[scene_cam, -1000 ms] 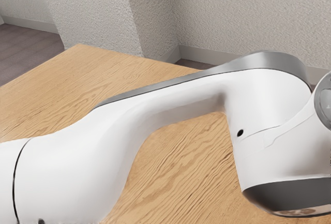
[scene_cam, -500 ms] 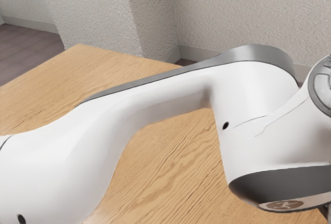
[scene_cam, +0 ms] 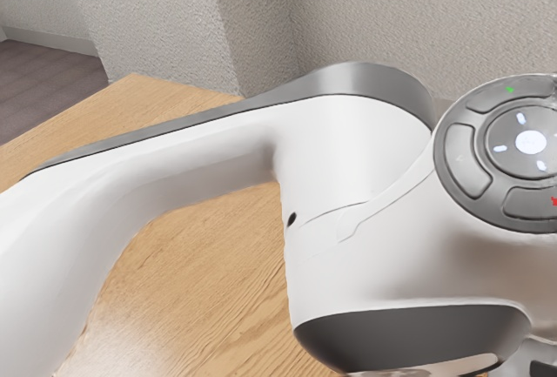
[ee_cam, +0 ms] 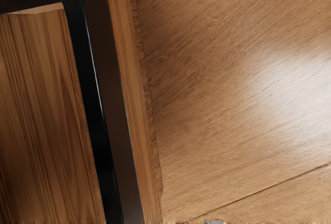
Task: Pull the drawer handle with one arm to open the drawer
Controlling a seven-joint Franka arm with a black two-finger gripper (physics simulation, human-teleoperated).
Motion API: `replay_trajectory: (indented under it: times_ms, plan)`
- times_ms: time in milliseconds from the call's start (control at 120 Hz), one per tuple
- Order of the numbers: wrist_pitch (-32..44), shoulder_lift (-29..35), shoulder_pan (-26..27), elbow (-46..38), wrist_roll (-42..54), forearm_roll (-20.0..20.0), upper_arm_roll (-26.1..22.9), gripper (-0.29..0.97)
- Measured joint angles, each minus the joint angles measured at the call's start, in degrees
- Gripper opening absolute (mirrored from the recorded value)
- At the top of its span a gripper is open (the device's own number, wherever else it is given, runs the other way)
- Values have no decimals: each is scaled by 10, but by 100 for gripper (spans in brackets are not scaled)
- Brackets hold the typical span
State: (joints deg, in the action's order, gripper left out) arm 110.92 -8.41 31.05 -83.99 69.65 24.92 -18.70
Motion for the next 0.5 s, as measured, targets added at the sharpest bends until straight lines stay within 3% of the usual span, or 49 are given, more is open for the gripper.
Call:
replay_trajectory:
  times_ms: [17,75,208,333,375,442,500]
  plan:
    - [0,10,3,-8,0,-1,3,-18]
    - [-5,64,-1,-44,-1,-6,24,-6]
    - [-50,172,-39,-61,-3,-14,52,35]
    - [-80,218,-20,-83,-5,-17,67,53]
    - [-85,244,39,-102,-5,-23,116,57]
    - [-93,262,174,-117,-7,-35,254,60]
    - [-134,267,232,-119,-57,-75,355,62]
